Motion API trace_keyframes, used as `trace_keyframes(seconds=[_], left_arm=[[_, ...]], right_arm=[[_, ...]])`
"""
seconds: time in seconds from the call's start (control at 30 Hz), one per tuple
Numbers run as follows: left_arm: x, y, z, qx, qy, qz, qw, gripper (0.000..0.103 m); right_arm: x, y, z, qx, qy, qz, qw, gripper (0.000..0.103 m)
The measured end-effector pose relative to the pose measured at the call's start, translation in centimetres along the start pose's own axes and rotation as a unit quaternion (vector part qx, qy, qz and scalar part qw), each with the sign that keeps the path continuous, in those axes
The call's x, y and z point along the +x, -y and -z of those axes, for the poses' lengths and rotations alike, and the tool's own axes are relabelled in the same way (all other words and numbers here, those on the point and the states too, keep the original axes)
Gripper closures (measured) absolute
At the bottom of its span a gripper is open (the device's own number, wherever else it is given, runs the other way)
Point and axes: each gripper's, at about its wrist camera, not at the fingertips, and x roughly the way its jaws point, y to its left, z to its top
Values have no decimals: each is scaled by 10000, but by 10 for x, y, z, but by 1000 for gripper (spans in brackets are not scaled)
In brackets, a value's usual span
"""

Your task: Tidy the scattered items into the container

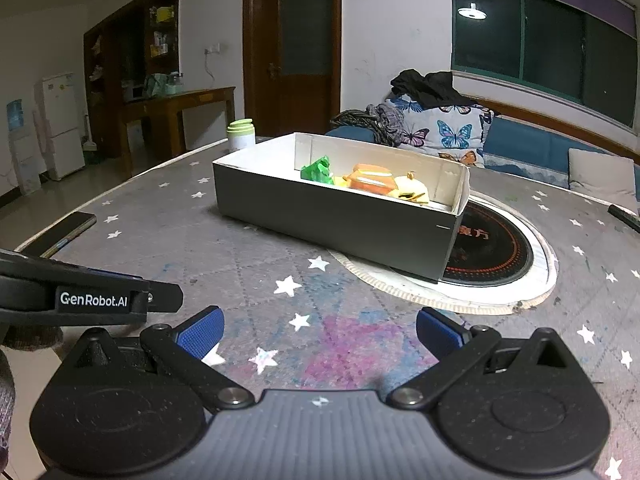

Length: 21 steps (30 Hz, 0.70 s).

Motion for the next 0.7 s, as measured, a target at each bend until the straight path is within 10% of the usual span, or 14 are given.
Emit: trace_keyframes(seconds=[0.7], left_arm=[[28, 4, -30, 325, -47, -170, 9993, 69]], right_arm=[[32, 16, -14, 183, -337, 32, 9993, 0]])
